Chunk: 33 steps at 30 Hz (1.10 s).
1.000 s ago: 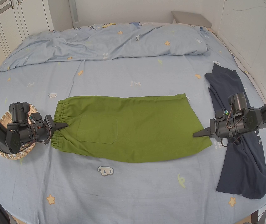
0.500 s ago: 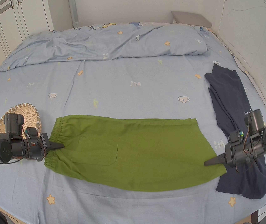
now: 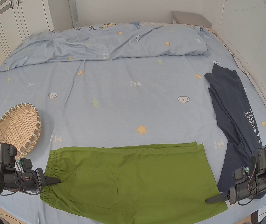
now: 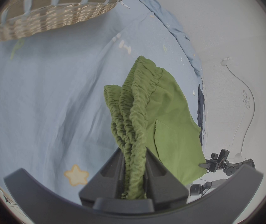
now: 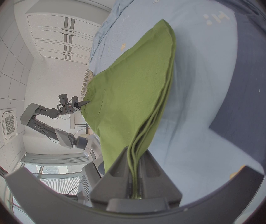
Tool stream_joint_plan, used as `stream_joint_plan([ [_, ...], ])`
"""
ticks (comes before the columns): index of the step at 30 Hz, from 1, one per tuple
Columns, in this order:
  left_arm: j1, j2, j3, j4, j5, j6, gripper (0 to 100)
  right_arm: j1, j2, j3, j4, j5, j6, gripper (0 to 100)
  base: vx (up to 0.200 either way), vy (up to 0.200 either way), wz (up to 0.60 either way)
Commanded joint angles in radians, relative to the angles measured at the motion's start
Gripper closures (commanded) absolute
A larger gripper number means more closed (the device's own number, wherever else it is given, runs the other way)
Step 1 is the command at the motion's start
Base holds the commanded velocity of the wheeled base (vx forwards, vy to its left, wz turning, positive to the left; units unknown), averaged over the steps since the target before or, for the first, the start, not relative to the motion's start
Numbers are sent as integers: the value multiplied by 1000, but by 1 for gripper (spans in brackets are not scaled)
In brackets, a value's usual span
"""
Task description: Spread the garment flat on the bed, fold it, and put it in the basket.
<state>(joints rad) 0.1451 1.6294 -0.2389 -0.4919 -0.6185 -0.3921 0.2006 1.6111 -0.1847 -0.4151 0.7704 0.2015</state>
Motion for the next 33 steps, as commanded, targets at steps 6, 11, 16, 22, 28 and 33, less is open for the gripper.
stream_joint_plan([
  [6,2,-42,46,0,3,7,100,17,58,44,-28,3,-7,0,0,0,0],
  [11,42,-52,43,0,0,19,100,6,90,40,-80,1,3,0,0,0,0],
  [16,189,-77,32,12,-7,151,100,-38,87,22,-131,-8,10,0,0,0,0],
  [22,274,-92,10,29,-6,216,100,-58,-59,-101,-120,-99,110,0,0,0,0],
  [28,300,-106,-20,35,5,242,100,-60,-151,-254,-40,-131,185,0,0,0,0],
  [33,223,-177,-97,95,59,242,100,-66,-171,-291,-1,-132,174,0,0,0,0],
])
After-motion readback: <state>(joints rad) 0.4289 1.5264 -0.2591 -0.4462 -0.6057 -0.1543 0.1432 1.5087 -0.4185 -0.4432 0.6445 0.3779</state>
